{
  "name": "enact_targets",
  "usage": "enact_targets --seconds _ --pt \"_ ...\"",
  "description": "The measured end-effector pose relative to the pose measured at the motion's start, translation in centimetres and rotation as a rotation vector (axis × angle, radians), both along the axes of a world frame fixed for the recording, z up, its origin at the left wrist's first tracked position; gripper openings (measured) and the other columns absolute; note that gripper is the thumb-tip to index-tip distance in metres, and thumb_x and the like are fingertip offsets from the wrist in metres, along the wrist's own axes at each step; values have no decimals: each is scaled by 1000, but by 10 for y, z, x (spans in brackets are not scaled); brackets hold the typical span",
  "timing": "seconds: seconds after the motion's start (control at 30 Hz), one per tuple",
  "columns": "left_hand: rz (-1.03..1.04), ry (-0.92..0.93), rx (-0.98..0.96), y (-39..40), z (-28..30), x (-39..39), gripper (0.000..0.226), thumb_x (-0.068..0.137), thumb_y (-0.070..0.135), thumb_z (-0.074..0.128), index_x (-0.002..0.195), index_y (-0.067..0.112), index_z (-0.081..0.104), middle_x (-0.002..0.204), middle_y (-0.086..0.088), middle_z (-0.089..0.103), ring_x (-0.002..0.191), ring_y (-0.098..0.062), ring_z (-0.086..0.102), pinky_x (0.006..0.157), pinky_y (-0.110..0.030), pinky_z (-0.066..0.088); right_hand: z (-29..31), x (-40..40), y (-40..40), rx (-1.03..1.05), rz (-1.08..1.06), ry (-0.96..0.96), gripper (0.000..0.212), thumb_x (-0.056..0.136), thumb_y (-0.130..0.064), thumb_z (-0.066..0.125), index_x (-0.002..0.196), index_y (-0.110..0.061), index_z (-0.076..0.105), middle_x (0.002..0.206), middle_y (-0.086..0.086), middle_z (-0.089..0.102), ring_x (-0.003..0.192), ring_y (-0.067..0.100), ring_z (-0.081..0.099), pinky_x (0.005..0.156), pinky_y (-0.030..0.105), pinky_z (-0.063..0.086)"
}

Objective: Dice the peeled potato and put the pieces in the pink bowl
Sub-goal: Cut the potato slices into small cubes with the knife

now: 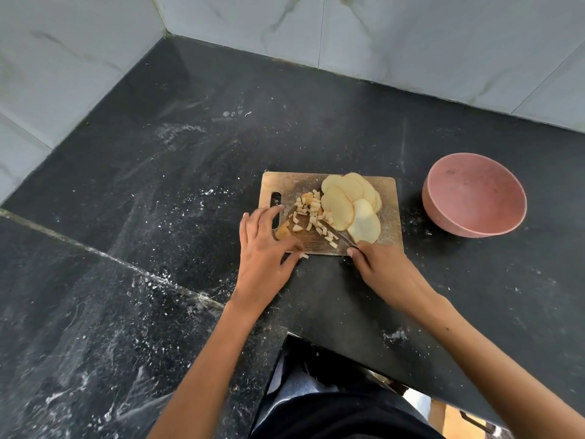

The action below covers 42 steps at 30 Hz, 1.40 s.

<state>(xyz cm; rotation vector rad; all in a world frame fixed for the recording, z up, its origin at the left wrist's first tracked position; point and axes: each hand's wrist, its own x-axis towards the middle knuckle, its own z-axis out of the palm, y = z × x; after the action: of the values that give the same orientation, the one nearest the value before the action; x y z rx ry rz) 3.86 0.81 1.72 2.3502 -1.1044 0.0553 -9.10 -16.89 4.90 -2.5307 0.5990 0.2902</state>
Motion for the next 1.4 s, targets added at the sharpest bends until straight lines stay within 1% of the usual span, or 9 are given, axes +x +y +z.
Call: enact_targets --seconds 0.07,0.2,0.4,0.57,0.67,0.83,1.13,1.27,1.4 --pt "-45 -11 46 3 -3 -2 8 76 27 80 80 22 75 148 -16 37 138 -37 25 117 -54 8 -2 -4 2 10 -11 -19 37 101 -38 34 67 -25 39 65 -4 47 63 17 48 58 33 35" --pt "-83 -64 67 4 -3 -4 11 77 27 79 72 20 74 156 -16 24 142 -39 19 117 -52 9 -8 -10 10 38 -36 8 34 102 -38 34 75 -20 44 66 -5 49 65 19 50 60 33 35" --pt "-98 -96 96 5 -10 -6 11 82 33 74 79 22 74 160 -17 10 145 -39 9 116 -54 11 -10 -10 15 48 -55 -16 36 101 -40 34 75 -19 47 69 -2 54 65 20 53 62 34 40" --pt "-39 -60 151 0 -14 -12 22 79 38 73 79 18 64 159 -22 5 146 -38 -2 114 -59 10 -8 -8 16 69 -66 -23 37 101 -41 33 75 -19 49 68 -2 56 61 13 52 59 33 41" --pt "28 -40 104 5 -16 -18 23 79 38 75 80 18 64 159 -20 9 147 -34 -3 115 -55 4 -7 -7 17 70 -67 -10 37 101 -41 33 75 -19 48 67 -3 54 59 12 50 57 31 37" --pt "131 1 53 4 -13 -24 16 78 34 77 75 19 72 160 -17 13 147 -31 -3 116 -49 -5 -6 -5 19 85 -66 -2 36 101 -41 34 76 -20 49 68 -3 55 62 14 53 58 31 40" --pt "24 -100 201 -6 -9 -14 18 76 31 78 74 16 68 159 -24 6 146 -42 0 113 -62 12 -6 -1 17 73 -67 16 36 102 -40 34 76 -19 48 69 -2 55 63 14 53 55 31 38" --pt "-27 -145 257 -15 -8 -11 21 68 24 81 65 12 64 155 -28 16 144 -39 3 110 -62 14 -6 -1 17 72 -75 28 36 101 -41 35 76 -19 48 70 -2 55 64 15 54 56 32 39" --pt "-52 -194 289 -21 -9 -13 26 62 26 80 59 11 58 152 -31 23 144 -35 6 108 -66 22 -6 0 18 75 -81 34 36 101 -40 34 74 -21 46 70 -2 55 65 14 54 58 32 41"
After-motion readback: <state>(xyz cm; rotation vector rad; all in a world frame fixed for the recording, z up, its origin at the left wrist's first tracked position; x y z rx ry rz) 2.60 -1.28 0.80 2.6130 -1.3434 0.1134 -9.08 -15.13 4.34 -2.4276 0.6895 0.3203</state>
